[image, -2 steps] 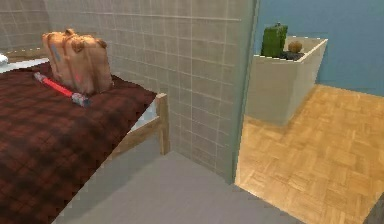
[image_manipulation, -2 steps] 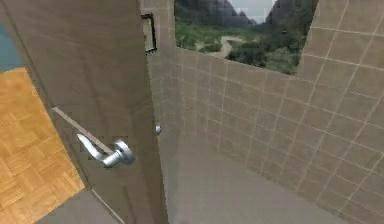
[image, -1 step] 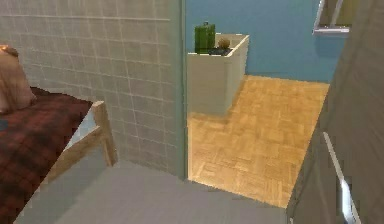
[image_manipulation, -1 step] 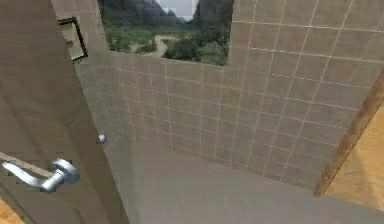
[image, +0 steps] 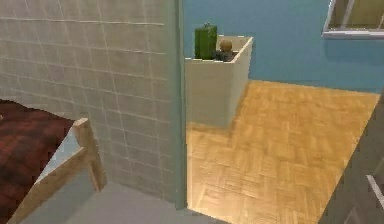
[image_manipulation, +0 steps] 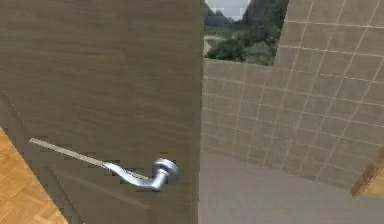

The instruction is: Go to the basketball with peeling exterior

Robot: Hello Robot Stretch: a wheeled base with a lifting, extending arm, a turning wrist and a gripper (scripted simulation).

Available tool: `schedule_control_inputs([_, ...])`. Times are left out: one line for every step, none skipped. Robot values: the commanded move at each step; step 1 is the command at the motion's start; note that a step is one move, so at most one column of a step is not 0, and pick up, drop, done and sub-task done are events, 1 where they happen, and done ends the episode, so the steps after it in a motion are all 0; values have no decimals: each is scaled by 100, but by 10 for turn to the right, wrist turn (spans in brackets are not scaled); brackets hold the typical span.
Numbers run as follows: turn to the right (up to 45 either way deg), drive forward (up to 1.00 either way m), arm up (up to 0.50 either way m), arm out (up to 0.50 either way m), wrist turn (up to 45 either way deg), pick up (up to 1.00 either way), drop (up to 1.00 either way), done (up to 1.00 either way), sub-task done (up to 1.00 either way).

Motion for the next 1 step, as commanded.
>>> schedule_control_inputs([180,0,0,0,0,0,0,0,0])
